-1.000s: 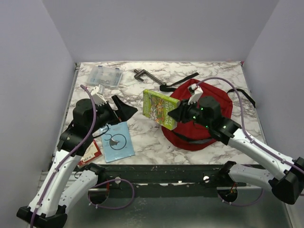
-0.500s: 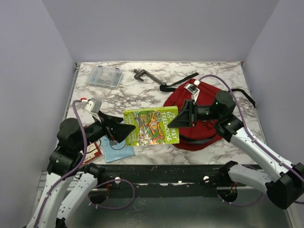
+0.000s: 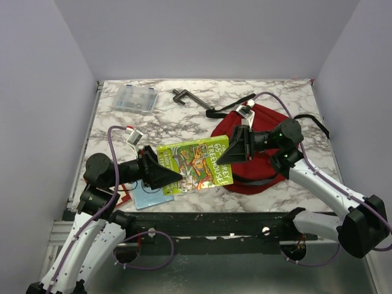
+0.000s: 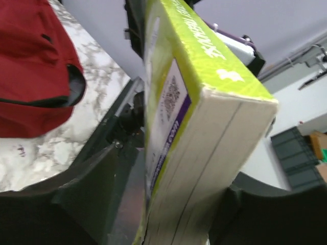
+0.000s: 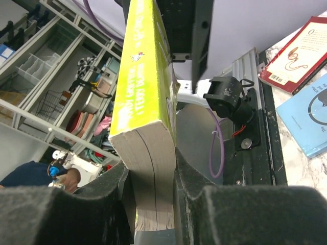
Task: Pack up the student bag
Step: Pick up the book from the center of the board.
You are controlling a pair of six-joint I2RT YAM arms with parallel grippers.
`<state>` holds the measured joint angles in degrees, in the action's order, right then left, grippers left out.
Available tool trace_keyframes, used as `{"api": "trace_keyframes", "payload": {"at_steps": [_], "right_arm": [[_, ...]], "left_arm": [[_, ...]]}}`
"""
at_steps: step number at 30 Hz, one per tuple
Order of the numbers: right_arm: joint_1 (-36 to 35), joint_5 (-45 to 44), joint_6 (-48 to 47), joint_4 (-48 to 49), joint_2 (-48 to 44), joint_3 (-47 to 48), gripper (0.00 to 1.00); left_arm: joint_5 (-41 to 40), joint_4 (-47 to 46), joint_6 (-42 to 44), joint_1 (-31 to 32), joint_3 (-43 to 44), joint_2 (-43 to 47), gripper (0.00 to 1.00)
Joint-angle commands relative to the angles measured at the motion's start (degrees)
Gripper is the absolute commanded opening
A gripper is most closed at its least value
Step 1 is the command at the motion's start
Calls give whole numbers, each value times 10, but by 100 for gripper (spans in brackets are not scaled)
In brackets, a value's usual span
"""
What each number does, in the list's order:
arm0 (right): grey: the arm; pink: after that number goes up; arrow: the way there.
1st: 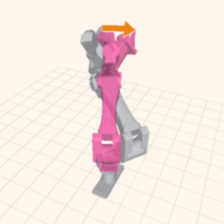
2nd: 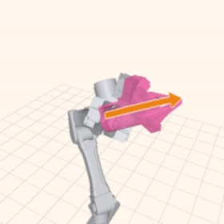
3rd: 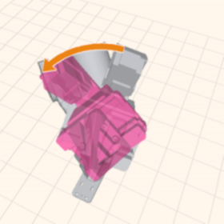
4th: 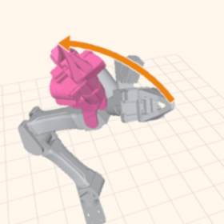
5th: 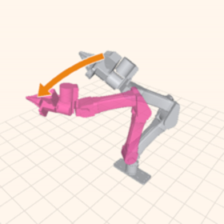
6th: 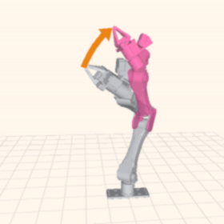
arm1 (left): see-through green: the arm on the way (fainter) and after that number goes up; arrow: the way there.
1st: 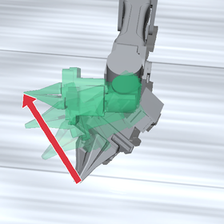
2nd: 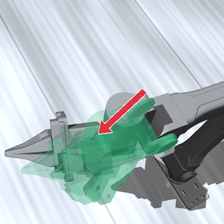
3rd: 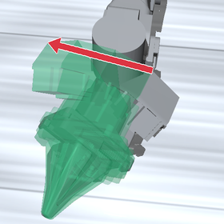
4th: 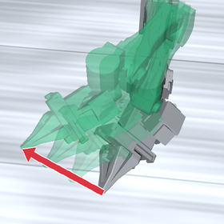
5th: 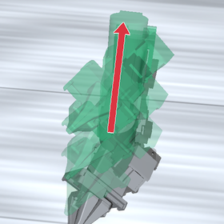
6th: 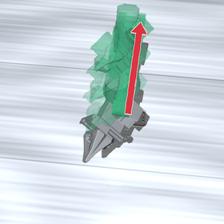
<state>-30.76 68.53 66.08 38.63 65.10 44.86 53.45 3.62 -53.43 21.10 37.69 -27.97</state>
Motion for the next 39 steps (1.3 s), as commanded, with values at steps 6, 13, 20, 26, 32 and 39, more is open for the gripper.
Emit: {"api": "trace_keyframes", "payload": {"at_steps": [6,13,20,26,32,39], "right_arm": [[1,-128,-206,-294,-1,58,15],[1,-479,-381,-685,-5,132,63],[-83,-717,-424,-845,16,142,74],[-219,-894,-402,-938,104,199,75],[-250,-958,-407,-957,131,212,66],[-255,-996,-404,-968,184,221,58]], "left_arm": [[-9,6,0,-2,9,-14,3],[-383,326,113,-2,95,-24,0],[-462,342,111,-2,83,-33,0],[-428,316,103,-2,64,-57,0],[-405,304,90,-2,43,-56,0],[-388,296,82,-2,35,-50,0]]}}
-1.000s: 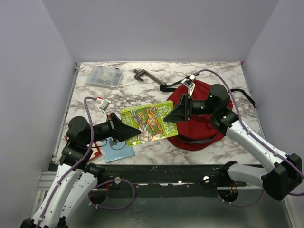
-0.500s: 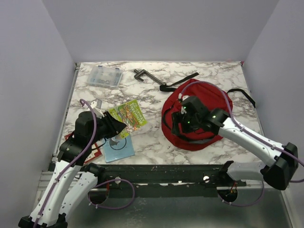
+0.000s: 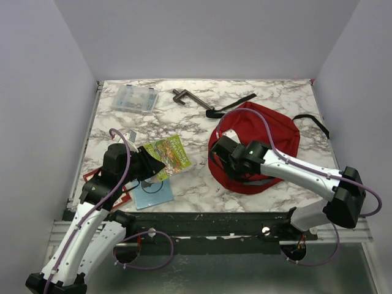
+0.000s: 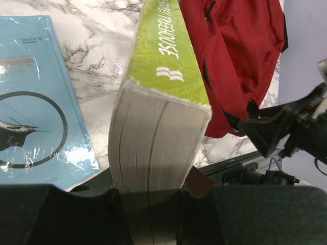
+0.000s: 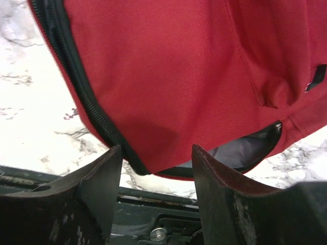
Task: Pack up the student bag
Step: Pick up the book from the center of the board, then place the book in the student bag.
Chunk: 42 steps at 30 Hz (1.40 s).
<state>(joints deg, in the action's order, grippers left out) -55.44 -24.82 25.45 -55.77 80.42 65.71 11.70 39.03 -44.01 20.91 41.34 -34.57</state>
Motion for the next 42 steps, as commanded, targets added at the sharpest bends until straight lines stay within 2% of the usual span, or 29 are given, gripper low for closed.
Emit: {"api": "trace_keyframes", "payload": {"at_steps": [1,4,8,12,16,19,21,24,28,31,34,38,42], "right_arm": [[-9,-68,2,-20,36,10,58],[-10,-58,-4,-15,54,12,59],[-16,-45,-18,8,64,-1,71],[-19,-55,-17,2,85,-2,77],[-23,-6,-39,20,92,-12,79],[-24,-55,-20,15,101,-13,82],[-24,-126,2,10,115,-11,83],[-24,-231,55,-3,135,-4,76],[-24,-276,53,49,125,-13,66],[-22,-306,45,80,120,-24,44],[-21,-336,53,85,118,-24,28],[-18,-322,36,104,93,-17,1],[-9,-260,-11,148,40,-6,1]], "left_arm": [[30,-57,-9,0,-2,15,0],[36,-54,-12,0,-1,18,0],[41,-56,-7,0,-3,17,0],[43,-56,-18,0,-2,20,0],[48,-56,-16,0,1,15,0],[52,-61,-21,0,-4,14,0],[53,-63,-20,0,-5,10,0],[59,-74,-25,0,-15,8,0],[76,-86,-24,0,-12,-14,0],[91,-86,-22,0,-3,-25,0],[91,-88,-29,0,-8,-13,0],[98,-89,-43,0,-19,10,0],[117,-96,-63,0,-27,21,0]]}}
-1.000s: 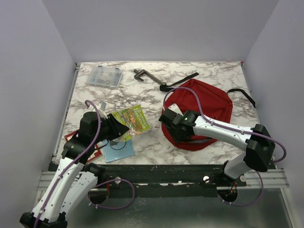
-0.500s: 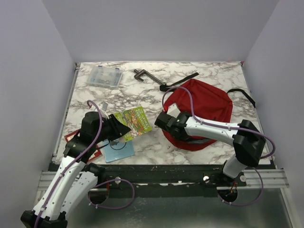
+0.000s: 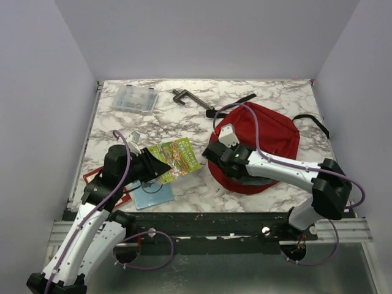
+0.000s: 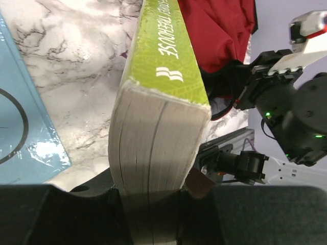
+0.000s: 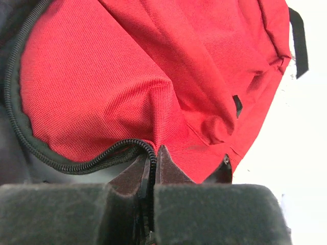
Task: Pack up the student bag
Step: Place the book in the student bag.
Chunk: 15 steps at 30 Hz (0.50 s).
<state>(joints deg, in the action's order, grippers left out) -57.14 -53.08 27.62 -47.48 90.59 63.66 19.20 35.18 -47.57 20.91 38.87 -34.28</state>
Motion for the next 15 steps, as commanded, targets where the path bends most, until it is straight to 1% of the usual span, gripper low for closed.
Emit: {"api": "trace_keyframes", "payload": {"at_steps": [1,5,8,12,15], "right_arm": [[13,47,-40,75,-78,19,1],[31,139,-60,112,-138,33,1],[50,190,-59,119,-163,54,1],[66,214,-56,119,-167,92,1],[83,225,-45,117,-159,119,1]], "left_arm": [[49,-59,-33,0,-2,18,0],[88,-86,-62,0,-15,17,0],[120,-122,-95,0,-31,16,0],[160,-195,-151,1,-56,9,0],[169,-240,-189,10,-68,-5,0]]}}
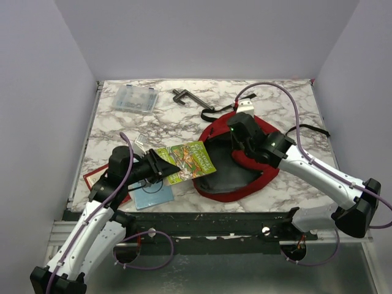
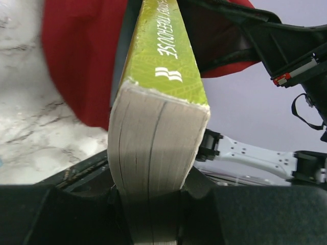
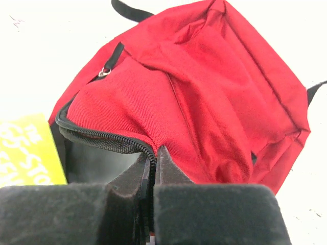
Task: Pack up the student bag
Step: Place the book in the student bag.
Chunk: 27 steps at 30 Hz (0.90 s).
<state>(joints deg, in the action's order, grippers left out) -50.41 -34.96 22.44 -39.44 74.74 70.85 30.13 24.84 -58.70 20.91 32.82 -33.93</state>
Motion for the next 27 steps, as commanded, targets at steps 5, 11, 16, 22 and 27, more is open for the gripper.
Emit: {"api": "trace_keyframes", "payload": {"at_steps": [5,11,16,22,27], "right_arm": [[35,56,48,41,7,72,1],[59,85,101,55,6,81,1],[62,121,129,69,0,76,1],[61,209,160,93,-11,78,1],[61,265,178,101,-24,80,1]], "left_arm": [[-10,-148,-145,73,-15,-44,0],[-161,-167,-257,192,-41,-76,0],[-271,-242,-320,249,-47,-130,0],[-375,-317,-320,288,1,-237,0],[-430,-410,-291,312,22,-311,0]]}}
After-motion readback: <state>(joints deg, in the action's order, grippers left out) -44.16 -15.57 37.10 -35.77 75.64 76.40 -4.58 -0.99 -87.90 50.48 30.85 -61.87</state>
